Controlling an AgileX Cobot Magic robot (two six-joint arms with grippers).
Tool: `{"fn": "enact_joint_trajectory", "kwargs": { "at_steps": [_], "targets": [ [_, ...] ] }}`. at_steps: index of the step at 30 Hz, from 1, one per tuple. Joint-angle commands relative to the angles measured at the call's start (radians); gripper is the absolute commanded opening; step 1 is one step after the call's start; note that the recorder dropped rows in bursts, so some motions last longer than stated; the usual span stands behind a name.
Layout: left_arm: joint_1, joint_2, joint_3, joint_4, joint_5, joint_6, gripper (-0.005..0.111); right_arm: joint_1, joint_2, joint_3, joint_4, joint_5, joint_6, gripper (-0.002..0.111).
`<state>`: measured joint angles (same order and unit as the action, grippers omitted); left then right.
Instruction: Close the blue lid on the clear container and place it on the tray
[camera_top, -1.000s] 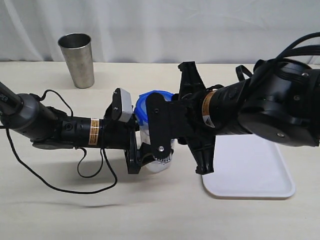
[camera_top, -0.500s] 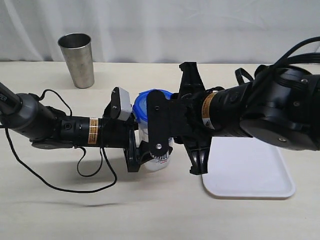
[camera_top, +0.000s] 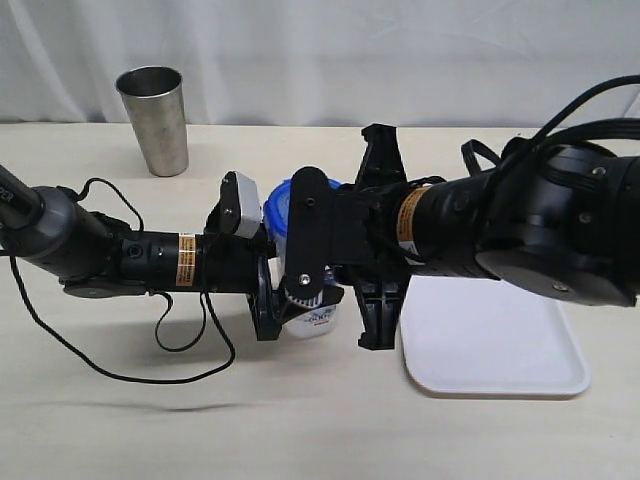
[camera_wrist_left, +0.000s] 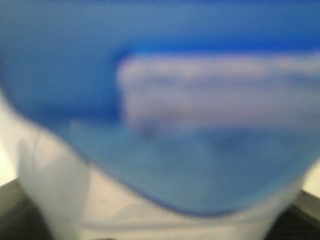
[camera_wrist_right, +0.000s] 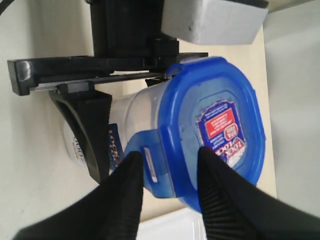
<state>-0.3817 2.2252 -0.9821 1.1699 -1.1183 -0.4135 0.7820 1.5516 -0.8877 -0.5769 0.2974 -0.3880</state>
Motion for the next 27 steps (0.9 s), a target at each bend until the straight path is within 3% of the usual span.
{"fn": "enact_joint_trajectory", "kwargs": {
  "at_steps": [1, 15, 23, 27],
  "targets": [
    [-0.021, -0.011, 0.0, 0.058, -0.103, 0.017, 0.0, 0.0, 0.102, 0.046, 0.059, 0.095, 0.045, 0.011],
    [-0.021, -0.011, 0.0, 0.056, -0.103, 0.017, 0.0, 0.0, 0.1, 0.046, -0.021, 0.107, 0.116, 0.012],
    [-0.021, -0.011, 0.0, 0.046, -0.103, 0.027, 0.0, 0.0, -0.008, -0.001, 0.159, 0.113, 0.116, 0.041],
    [-0.021, -0.011, 0.0, 0.046, -0.103, 0.027, 0.0, 0.0, -0.06, -0.068, 0.279, 0.172, 0.116, 0.045]
  ]
}}
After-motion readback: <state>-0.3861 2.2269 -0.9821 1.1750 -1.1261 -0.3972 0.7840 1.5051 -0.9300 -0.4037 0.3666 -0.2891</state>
